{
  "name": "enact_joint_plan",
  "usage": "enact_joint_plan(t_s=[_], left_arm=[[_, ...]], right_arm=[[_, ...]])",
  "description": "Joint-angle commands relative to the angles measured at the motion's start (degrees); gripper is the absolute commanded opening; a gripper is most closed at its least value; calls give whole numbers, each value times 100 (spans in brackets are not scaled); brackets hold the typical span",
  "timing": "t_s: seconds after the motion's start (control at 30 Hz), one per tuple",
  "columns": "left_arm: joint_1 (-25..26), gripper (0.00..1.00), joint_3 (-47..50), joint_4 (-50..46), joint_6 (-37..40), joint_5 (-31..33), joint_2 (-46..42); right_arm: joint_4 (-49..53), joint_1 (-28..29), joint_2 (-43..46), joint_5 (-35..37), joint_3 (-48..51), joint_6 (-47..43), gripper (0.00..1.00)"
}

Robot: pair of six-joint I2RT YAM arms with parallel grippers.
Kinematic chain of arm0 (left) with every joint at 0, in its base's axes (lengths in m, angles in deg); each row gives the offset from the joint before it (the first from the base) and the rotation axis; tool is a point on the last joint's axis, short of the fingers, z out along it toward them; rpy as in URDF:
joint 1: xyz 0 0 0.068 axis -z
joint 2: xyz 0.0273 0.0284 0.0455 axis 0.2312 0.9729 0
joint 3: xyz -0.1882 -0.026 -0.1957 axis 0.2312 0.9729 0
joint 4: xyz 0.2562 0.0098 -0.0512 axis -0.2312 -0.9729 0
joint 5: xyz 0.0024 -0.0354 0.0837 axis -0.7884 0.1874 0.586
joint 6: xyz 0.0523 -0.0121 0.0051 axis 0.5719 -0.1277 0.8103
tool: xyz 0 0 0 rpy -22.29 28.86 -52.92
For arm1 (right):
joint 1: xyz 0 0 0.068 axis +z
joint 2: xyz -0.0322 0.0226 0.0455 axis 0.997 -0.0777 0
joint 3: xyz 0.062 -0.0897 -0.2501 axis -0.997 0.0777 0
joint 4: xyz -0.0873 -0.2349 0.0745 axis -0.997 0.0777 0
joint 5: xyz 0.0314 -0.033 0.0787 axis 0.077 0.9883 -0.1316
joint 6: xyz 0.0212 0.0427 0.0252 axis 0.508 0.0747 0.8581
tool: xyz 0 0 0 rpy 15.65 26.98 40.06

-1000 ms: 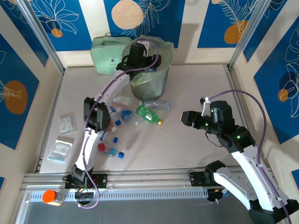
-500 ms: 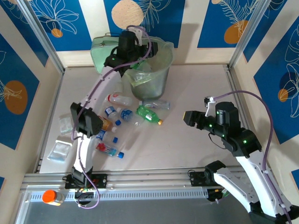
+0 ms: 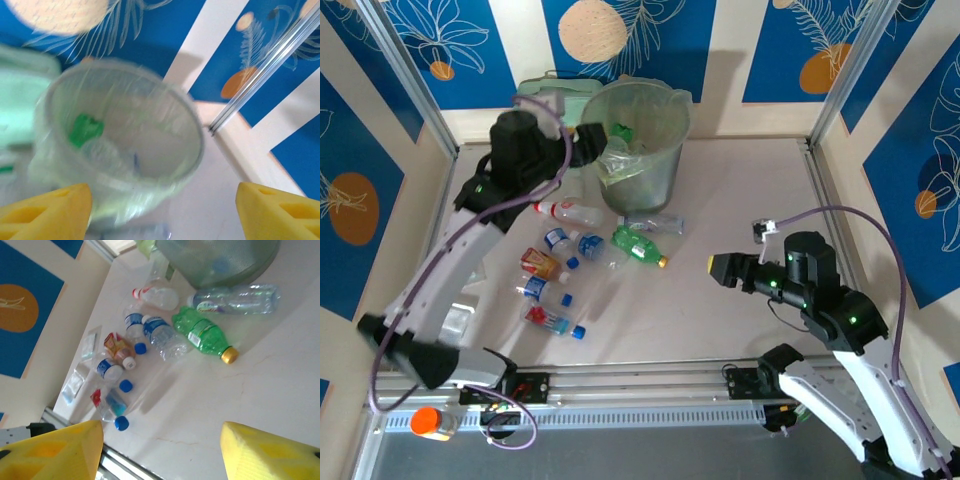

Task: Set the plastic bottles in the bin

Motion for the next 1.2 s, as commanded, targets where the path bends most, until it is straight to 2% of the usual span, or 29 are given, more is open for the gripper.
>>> enact_joint_plan(t_s=[0.0, 0.13, 0.3, 0.53, 0.77, 0.9, 1.17], left_arm=[[-26, 75, 789, -564, -779, 384, -675], [-35, 75, 1423, -1919, -1656, 946, -1351], [-44, 75, 2326, -2982, -2703, 1174, -2002], [-52, 76, 3370, -3901, -3943, 1393, -2698], [-61, 78, 4444, -4015, -4880, 1271, -3275], [-75, 78, 5064, -3753, -5270, 1076, -3481], [-79, 79, 5701, -2914, -5534, 474, -3096]], right_arm=[[-489, 356, -183, -129, 166, 217, 63], [-798, 1114, -644, 414, 126, 94, 62], [-1064, 1944, -1282, 1197, 60, -172, 62], [-1632, 2132, -1886, 1109, 421, 53, 62], [-2103, 2340, -1919, 1230, 991, 458, 62], [-2273, 2469, -1953, 1297, 1230, 661, 62], [-2287, 2500, -1929, 1420, 1307, 689, 62]])
